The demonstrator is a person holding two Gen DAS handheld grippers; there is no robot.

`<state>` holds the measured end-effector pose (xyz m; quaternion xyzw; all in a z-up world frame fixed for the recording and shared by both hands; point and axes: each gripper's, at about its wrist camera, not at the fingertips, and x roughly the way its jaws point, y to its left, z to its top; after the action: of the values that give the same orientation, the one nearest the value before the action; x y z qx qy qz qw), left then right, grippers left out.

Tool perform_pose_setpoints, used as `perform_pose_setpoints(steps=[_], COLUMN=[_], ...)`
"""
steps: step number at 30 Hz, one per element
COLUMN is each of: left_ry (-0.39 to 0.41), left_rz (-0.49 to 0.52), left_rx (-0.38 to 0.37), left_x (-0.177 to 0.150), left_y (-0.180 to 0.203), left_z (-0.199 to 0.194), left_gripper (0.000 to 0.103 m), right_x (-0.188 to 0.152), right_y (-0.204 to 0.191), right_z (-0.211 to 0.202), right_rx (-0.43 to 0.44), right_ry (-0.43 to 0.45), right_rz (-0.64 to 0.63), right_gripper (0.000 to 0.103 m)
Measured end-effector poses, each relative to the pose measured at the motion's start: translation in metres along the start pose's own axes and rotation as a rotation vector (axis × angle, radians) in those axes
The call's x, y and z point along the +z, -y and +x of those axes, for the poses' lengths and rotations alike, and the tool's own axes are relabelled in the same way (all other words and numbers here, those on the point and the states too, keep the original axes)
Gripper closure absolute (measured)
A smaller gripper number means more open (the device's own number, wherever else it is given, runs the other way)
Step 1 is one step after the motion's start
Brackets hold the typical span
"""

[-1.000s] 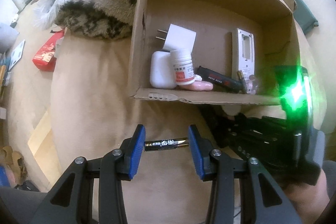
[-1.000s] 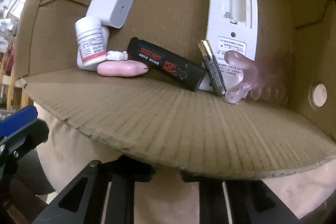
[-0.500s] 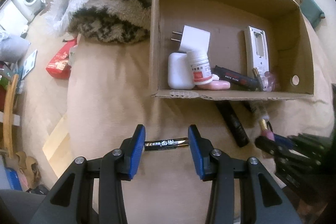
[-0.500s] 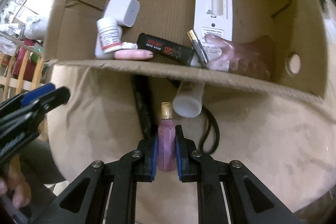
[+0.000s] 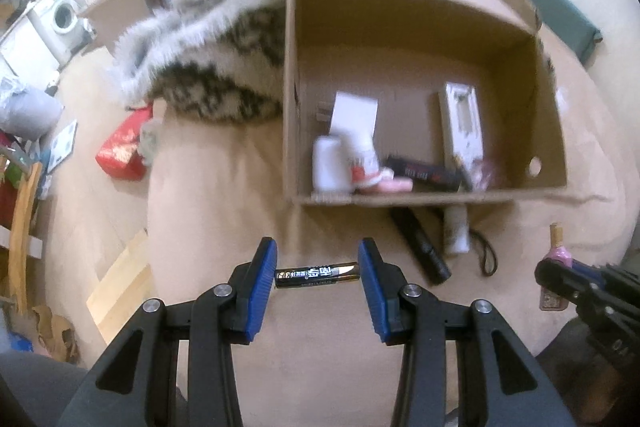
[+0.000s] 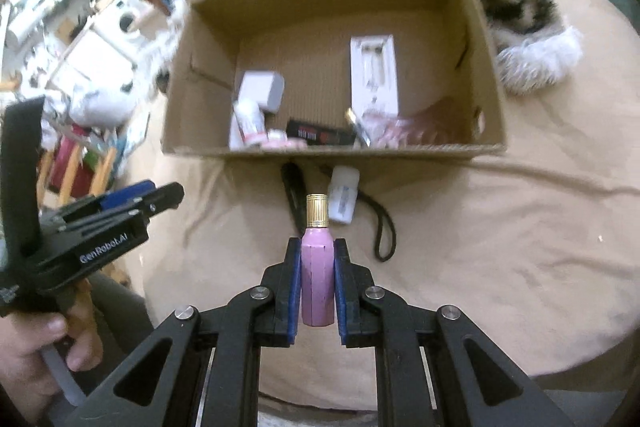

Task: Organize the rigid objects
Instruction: 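Carry the battery and pink bottle into the box and open both tools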

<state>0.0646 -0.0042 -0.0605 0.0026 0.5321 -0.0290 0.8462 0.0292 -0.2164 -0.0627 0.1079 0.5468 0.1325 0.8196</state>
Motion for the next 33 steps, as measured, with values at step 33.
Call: perform_pose_setpoints(steps=[33], left_ry=[0.1], left_rz=[0.044], left_rx=[-0.031], left_x=[0.103], left_y=[0.028], left_z=[0.041], left_gripper=[0.065], right_x=[0.13], right_y=[-0.005], right_z=[0.032], right_rx=[-0.007], right_ry=[0.134], right_rz=[-0.013], right_gripper=[0.088])
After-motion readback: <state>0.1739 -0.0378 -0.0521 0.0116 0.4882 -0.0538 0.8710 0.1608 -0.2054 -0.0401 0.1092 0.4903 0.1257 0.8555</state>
